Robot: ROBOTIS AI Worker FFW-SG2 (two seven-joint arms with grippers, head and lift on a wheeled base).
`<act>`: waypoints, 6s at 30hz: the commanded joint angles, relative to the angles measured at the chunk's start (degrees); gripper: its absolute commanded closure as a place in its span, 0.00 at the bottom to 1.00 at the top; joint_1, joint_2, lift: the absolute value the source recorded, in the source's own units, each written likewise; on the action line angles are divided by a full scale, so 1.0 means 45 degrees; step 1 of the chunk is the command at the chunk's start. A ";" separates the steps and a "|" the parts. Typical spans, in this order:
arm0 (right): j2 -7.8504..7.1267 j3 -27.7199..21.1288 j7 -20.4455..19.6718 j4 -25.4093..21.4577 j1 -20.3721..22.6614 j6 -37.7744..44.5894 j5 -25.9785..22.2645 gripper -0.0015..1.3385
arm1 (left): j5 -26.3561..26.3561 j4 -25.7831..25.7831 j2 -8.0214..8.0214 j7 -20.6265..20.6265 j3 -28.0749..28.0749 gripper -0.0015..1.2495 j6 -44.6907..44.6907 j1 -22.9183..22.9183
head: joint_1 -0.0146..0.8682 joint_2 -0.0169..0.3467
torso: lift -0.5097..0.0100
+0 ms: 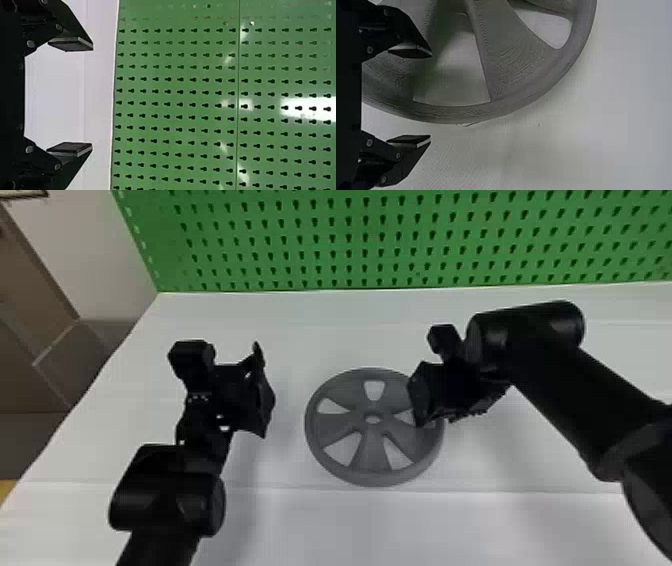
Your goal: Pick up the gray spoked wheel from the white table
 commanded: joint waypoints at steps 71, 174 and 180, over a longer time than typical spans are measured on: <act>0.0067 -0.1262 -0.0019 -0.0605 -0.0178 0.0370 0.1735 0.88 | 0.0045 0.0000 0.0020 0.0000 0.0164 0.30 0.0000 0.0158 | 0.97 0.40 | 0.86; -0.0628 -0.4856 -0.2187 -0.9882 0.8709 -1.4689 0.3707 0.91 | 0.0611 -0.1543 0.0138 -0.0215 0.1043 0.30 0.0000 0.0881 | 0.97 0.40 | 0.86; -0.0628 -0.4778 -0.2324 -0.9589 0.8943 -1.5705 0.4371 0.94 | 0.0630 -0.1543 0.0138 -0.0234 0.0965 0.30 0.0039 0.0862 | 0.97 0.40 | 0.86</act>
